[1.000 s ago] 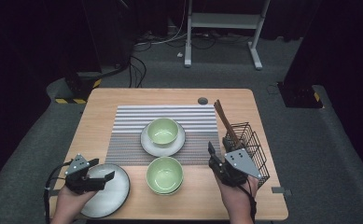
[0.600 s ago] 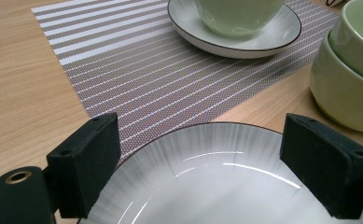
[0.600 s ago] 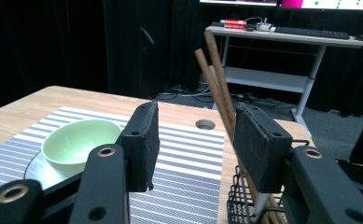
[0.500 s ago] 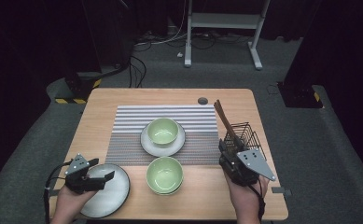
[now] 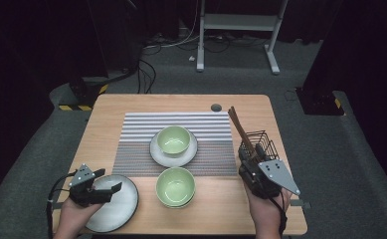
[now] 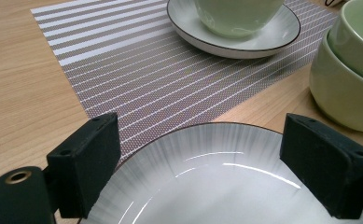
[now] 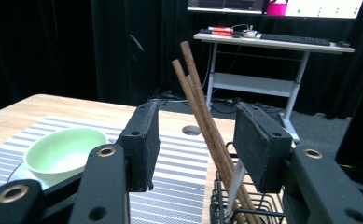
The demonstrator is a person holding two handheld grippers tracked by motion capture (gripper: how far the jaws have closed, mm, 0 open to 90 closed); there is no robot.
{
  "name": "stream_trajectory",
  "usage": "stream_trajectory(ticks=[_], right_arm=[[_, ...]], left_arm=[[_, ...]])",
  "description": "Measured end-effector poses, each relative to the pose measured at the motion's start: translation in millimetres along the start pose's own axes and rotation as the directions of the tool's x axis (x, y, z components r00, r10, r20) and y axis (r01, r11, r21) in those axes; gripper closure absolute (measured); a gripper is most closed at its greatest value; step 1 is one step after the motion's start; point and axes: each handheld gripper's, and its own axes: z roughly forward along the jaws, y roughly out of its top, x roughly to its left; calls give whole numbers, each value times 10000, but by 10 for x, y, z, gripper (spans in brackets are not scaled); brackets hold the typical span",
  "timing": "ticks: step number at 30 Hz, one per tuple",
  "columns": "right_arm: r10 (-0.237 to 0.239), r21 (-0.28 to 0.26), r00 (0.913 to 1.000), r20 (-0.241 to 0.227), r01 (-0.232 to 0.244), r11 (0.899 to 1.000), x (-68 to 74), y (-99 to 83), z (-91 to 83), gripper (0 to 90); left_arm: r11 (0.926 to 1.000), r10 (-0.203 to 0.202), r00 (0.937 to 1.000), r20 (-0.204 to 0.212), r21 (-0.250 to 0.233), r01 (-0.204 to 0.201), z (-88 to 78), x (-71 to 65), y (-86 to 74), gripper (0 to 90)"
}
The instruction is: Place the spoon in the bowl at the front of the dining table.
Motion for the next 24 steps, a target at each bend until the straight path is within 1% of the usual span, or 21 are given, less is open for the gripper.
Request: stream_trajectory(ticks=[10, 16, 24], right_arm=[[21, 255, 9993, 373, -30, 9997, -103, -76, 53, 505], [127, 429, 9991, 413, -145, 9990, -137, -124, 89, 516], [90, 630, 9989, 461, -119, 9979, -152, -176, 128, 530]], left_arm=[[10000, 35, 10000, 14, 36, -35, 7, -5, -3, 128], [10000, 21, 10000, -20, 8, -21, -2, 8, -4, 127], [10000, 20, 10000, -3, -1, -20, -3, 8, -5, 127]])
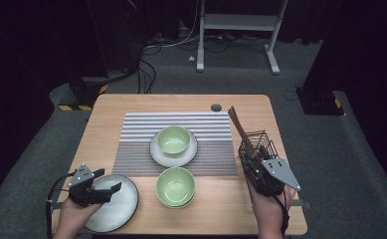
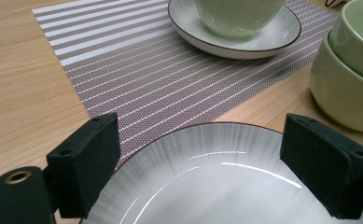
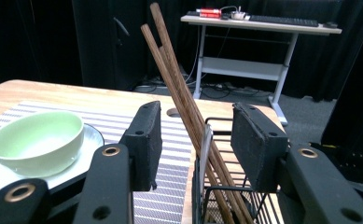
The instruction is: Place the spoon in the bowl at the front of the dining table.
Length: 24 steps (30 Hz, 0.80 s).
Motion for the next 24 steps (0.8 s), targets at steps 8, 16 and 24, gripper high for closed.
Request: stream_trajectory(ticks=[8, 16, 24], right_arm=[[52, 209, 10000, 70, -54, 9998, -15, -52, 40, 534], [95, 313, 9999, 98, -98, 9995, -22, -85, 70, 496], [100, 290, 9998, 151, -104, 9995, -45, -119, 96, 452]], left_arm=[[10000, -6, 10000, 20, -15, 6, -4, 0, 0, 127], [10000, -4, 10000, 62, -25, 4, -9, 1, 1, 132], [10000, -17, 10000, 30, -43, 17, -15, 13, 2, 132]])
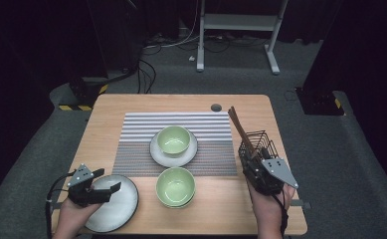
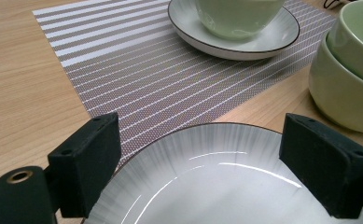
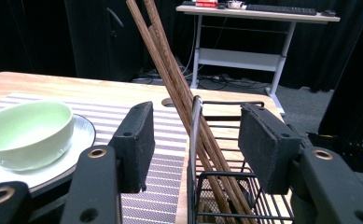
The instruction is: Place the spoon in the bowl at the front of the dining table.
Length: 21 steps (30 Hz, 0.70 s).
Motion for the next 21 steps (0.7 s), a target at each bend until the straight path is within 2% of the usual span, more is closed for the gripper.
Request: stream_trajectory(ticks=[5, 12, 21], right_arm=[[17, 68, 10000, -9, -17, 10000, 3, -15, 16, 455], [-42, 222, 10000, -5, 42, 9997, 16, -34, 27, 551], [-75, -3, 10000, 4, 75, 10000, -9, -35, 2, 660]], left_arm=[[10000, -45, 10000, 2, -17, 45, -1, 3, 0, 132], [10000, -41, 10000, 13, -7, 41, -1, 4, -1, 132], [10000, -40, 10000, 24, -2, 40, 1, 4, -2, 132]])
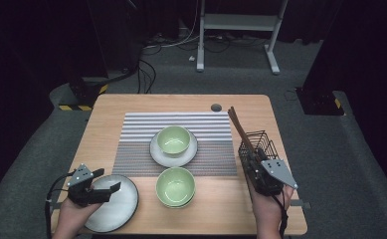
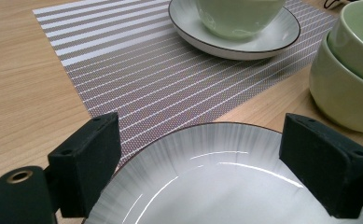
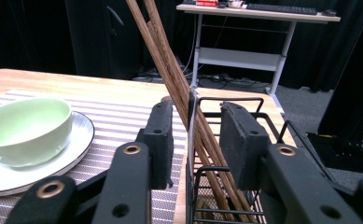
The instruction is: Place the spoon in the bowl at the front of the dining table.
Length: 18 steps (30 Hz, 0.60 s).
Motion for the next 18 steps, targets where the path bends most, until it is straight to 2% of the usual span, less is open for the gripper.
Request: stream_trajectory(ticks=[7, 18], right_arm=[[-103, -224, 9999, 19, 104, 9997, -3, 3, -28, 735], [-177, -229, 9998, -15, 176, 9996, 15, 10, -46, 840]], left_arm=[[10000, 6, 10000, -25, -7, -6, -4, 2, -1, 133], [10000, 12, 10000, -43, -10, -12, -5, 2, -2, 134]])
